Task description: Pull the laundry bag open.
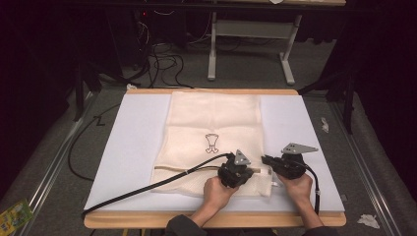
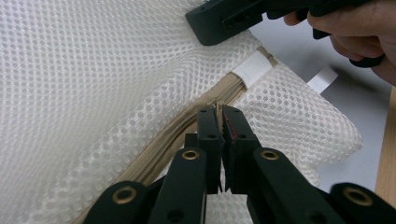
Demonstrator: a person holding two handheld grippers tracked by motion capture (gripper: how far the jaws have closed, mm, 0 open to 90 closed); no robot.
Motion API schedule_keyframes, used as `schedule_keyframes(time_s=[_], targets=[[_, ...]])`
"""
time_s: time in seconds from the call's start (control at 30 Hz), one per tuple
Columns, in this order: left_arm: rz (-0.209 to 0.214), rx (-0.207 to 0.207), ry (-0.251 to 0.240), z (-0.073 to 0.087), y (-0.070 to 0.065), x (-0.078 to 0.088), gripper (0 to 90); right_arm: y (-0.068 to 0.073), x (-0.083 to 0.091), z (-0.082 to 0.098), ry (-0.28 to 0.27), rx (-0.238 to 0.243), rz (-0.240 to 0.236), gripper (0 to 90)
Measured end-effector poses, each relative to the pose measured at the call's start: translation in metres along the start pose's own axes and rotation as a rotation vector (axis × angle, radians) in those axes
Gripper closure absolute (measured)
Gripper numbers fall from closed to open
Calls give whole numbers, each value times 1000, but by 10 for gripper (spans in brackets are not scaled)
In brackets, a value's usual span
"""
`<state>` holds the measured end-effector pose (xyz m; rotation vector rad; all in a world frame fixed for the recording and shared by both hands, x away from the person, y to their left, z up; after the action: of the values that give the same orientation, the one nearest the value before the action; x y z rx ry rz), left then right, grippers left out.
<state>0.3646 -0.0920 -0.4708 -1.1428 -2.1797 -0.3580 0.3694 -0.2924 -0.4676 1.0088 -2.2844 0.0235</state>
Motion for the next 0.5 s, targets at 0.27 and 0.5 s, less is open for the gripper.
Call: schedule_keyframes(time_s=[0.27,0.5], targets=[[0,9,-13,3,5,6,868,0,-1,1,4,-5,-1,880],[0,11,-19,4,9,11,867,-2,-2,3,8,-16,-12,877]])
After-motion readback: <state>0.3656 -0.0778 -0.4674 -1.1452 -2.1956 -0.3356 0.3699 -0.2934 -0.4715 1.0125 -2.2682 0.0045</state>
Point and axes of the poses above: each handheld gripper's, and its own axes: x roughly backward along the jaws, z roughly out of its underside, y roughly to its left, the point moved 2 cm from there along -x, roughly forward along the jaws, and after that the axes turned 9 degrees about -z, right-handed, at the moved point
